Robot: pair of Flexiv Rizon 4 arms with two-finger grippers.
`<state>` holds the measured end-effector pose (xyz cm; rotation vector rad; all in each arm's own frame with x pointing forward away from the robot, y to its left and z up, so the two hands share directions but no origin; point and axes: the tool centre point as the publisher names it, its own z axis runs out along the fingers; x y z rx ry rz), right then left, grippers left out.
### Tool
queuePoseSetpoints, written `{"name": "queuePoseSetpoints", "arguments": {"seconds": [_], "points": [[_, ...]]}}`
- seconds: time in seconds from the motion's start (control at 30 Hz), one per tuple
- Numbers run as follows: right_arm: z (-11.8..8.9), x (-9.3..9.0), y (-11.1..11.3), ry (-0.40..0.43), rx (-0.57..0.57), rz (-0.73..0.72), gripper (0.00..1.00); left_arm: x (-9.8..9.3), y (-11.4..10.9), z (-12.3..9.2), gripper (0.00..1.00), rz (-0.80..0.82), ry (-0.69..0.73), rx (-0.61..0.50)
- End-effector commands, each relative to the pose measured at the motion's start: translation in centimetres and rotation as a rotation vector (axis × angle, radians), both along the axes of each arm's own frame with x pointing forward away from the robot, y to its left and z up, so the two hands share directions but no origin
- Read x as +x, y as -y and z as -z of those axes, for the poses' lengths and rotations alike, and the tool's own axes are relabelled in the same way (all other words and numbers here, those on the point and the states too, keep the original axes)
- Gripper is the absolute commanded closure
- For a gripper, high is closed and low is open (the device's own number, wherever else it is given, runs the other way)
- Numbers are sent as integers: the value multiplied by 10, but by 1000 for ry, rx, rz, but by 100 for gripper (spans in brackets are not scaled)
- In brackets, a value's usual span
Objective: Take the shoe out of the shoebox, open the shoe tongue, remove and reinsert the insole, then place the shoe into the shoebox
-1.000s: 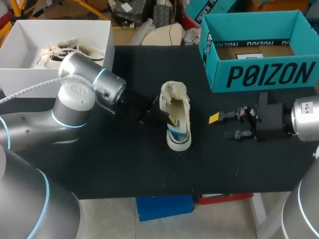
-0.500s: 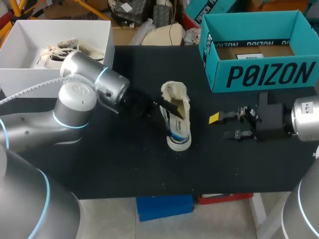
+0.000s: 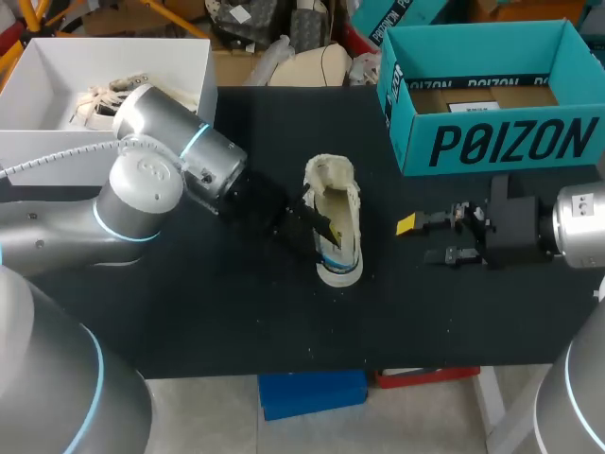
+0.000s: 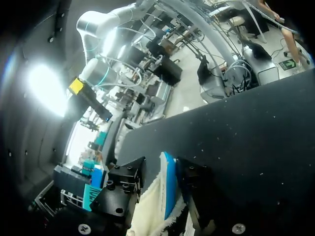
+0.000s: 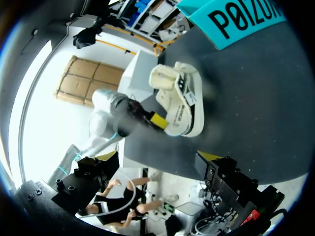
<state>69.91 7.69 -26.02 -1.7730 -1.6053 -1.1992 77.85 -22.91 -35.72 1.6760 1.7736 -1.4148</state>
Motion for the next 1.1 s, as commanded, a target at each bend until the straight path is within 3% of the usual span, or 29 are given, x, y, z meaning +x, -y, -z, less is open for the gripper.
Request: {"name": "queuePoseSetpoints", "arguments": {"seconds": [0.03, 0.3, 0.67, 1.1], "points": [[0, 0, 0, -2, -2, 0, 0, 6, 2, -2, 100, 16, -1, 33], [0, 0, 0, -2, -2, 0, 0, 14, 8, 5, 100, 28, 3, 89], [0, 0, 0, -2, -2, 0, 0, 33, 6, 19, 100, -74, 100, 156], [0, 0, 0, -2, -2, 0, 0, 27, 6, 28, 100, -5, 152, 260]]}}
